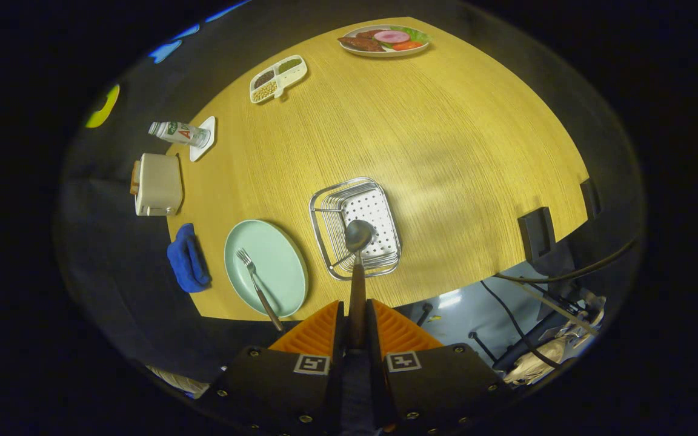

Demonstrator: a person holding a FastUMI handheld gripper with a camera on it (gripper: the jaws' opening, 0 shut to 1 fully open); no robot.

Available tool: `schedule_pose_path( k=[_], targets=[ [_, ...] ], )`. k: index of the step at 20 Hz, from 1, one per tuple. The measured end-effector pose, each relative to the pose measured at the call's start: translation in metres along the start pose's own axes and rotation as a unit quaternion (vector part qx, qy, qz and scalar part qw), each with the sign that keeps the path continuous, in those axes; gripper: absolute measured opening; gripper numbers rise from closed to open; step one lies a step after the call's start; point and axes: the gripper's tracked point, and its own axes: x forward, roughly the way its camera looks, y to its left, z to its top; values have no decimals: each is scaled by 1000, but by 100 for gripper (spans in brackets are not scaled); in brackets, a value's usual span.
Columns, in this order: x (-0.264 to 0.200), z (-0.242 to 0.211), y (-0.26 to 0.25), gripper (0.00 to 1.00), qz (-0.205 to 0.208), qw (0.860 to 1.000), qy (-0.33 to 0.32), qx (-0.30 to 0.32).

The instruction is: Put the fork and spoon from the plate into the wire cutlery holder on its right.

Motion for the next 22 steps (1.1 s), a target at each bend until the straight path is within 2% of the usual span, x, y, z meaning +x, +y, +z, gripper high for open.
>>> schedule_pose_path(
  k=[6, 12, 16, 22],
  targets=[
    [-32, 8, 11, 20, 0, 999, -49, -4],
    [-48, 18, 61, 20, 19, 995, -91, -39],
    [-30, 18, 101, 20, 34, 994, -72, -75],
    [19, 1, 146, 20, 33, 990, -18, -135]
  ],
)
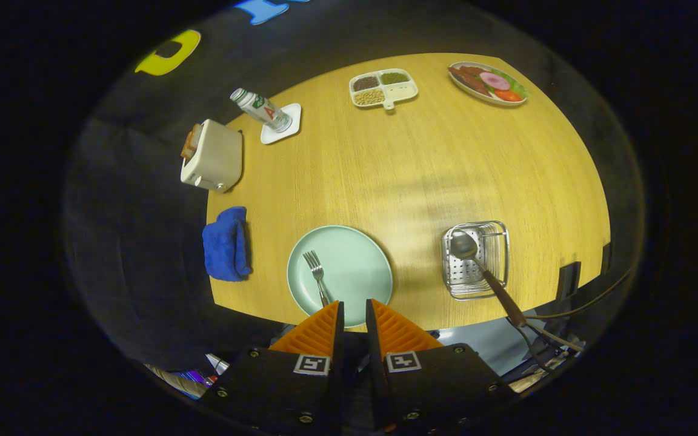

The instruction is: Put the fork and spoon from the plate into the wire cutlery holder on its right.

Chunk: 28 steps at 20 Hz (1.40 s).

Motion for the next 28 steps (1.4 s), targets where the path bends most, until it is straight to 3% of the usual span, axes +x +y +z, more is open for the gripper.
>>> schedule_pose_path(
  k=[7, 14, 19, 28],
  targets=[
    [79, -34, 41, 20, 2, 995, 81, -51],
    [139, -58, 39, 23, -33, 988, 137, -65],
    [163, -61, 27, 23, -52, 983, 161, -72],
    [171, -63, 46, 24, -13, 984, 168, -56]
  ],
)
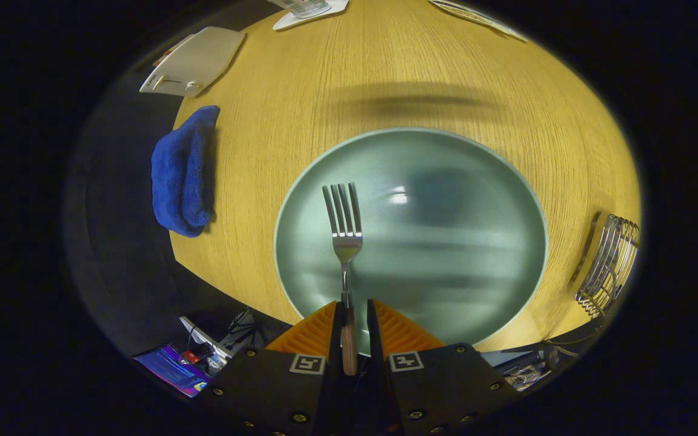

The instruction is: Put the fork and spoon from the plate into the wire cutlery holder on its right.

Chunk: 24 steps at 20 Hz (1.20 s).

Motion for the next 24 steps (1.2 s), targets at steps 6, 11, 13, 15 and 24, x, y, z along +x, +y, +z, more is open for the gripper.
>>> schedule_pose_path(
  k=[6, 11, 13, 15, 24],
  targets=[
    [7, -8, 3, 5, 19, 1000, 7, 11],
    [2, 1, 11, 5, 38, 999, -35, 18],
    [-10, 3, 17, 5, 67, 996, -41, 44],
    [-22, 5, 17, 5, 79, 994, -48, 60],
    [-114, 7, -18, 5, 129, 977, -101, 136]
  ],
)
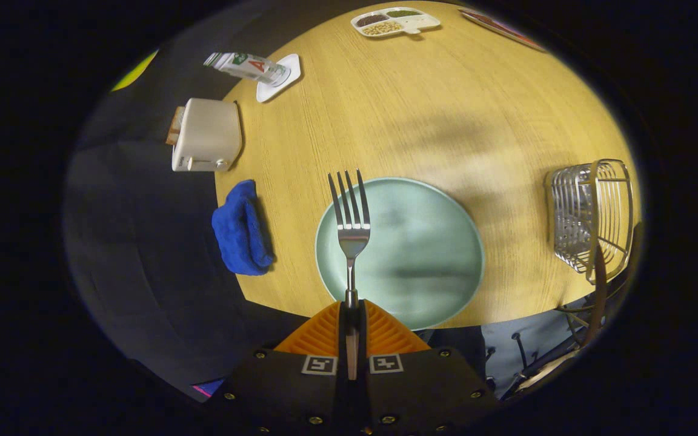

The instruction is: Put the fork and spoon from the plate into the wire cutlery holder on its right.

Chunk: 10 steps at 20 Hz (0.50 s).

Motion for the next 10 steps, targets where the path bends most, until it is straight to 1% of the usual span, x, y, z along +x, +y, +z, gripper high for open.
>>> schedule_pose_path(
  k=[4, 10],
  targets=[
    [-46, 10, -27, 5, -2, 999, -27, 23],
    [-102, 14, -93, 5, -48, 997, -40, 39]
  ],
)
